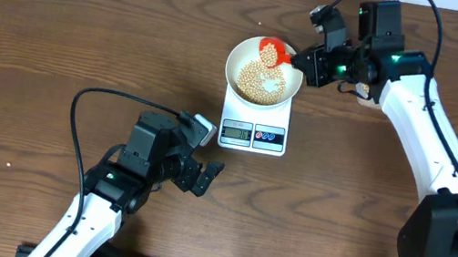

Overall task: Scoop item into bowl and weigh 50g on scale
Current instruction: 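Tip the scoop over the bowl to pour the soybeans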

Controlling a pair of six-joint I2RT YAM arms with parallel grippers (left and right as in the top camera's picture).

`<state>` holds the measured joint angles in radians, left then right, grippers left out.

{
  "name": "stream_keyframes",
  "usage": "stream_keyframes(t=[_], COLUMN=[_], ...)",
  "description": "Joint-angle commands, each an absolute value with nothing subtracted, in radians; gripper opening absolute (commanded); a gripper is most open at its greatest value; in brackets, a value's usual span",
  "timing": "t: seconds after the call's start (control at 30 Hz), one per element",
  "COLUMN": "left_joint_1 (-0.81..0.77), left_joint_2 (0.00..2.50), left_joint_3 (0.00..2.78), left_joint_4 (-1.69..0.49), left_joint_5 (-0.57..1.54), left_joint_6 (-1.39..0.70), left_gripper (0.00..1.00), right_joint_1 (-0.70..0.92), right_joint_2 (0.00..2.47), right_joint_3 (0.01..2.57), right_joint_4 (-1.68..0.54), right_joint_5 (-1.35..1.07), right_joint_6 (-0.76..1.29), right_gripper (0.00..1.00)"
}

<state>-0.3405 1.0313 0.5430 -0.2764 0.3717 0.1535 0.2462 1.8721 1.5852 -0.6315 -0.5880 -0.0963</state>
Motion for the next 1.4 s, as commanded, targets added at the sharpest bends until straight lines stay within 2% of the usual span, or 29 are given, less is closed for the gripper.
stream_keyframes(t=[0.0, 0.8, 1.37], left_joint_1=[-0.338, -0.338, -0.338], left_joint_2=[1.032, 1.032, 1.032], left_joint_3=[0.543, 0.543, 0.543], left_joint_4=[-0.275, -0.275, -0.275], left_joint_5=[0.374, 0.374, 0.374], left_joint_6=[0.145, 0.145, 0.145], left_gripper=[1.0, 1.0, 1.0], right_joint_1=[0.265, 0.35, 0.355], right_joint_2=[1.85, 1.829, 1.823], right_joint_3=[1.61, 1.61, 1.61], right_joint_4=[-0.645, -0.632, -0.62], right_joint_5=[-0.525, -0.364, -0.403], right_joint_6=[-0.168, -0.288, -0.271], right_gripper=[0.01, 0.01, 0.01])
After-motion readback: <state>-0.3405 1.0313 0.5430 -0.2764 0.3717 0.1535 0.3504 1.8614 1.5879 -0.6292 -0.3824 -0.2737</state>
